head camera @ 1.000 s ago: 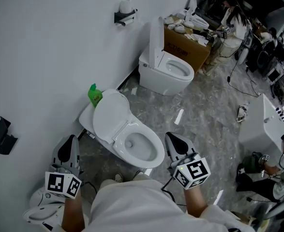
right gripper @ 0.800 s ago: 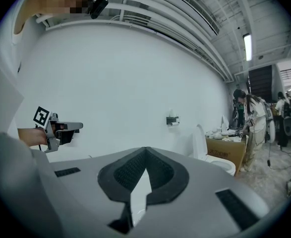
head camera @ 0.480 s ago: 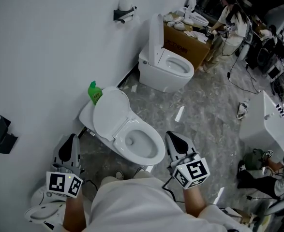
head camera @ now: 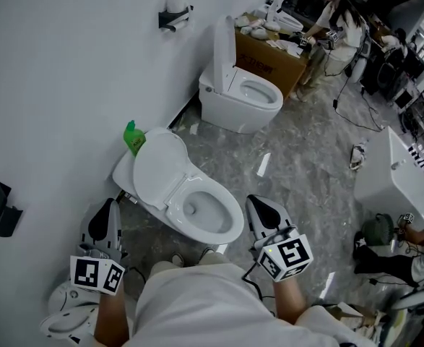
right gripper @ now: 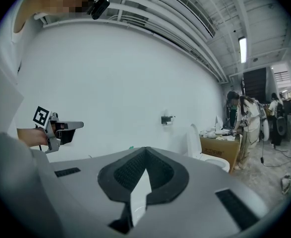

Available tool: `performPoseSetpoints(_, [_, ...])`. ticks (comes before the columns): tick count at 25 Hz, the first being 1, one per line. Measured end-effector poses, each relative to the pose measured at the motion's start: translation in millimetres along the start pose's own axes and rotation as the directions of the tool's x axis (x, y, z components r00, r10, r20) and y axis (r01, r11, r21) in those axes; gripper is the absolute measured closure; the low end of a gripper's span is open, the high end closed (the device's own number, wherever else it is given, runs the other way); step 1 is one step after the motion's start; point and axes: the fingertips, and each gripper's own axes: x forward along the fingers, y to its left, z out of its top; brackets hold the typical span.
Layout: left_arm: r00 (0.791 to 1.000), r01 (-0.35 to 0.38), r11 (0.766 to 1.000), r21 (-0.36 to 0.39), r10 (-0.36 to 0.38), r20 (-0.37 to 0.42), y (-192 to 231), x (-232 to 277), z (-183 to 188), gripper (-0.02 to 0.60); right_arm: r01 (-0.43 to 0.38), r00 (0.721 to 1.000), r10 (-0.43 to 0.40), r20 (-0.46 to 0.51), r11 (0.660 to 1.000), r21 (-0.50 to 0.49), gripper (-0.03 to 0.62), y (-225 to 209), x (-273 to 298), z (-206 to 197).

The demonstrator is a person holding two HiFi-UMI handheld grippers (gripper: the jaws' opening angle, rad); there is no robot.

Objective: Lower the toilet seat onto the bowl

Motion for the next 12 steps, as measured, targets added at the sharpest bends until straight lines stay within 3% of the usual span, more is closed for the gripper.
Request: performPoseSetpoints(12, [1.000, 0.023, 1.000, 0.003, -0.023, -0.007, 4.1, 10.2, -6.5, 0.575, 0.013, 1.000, -0.013, 0.002, 1.000, -0.003, 0.597, 3.5, 8.2, 0.7])
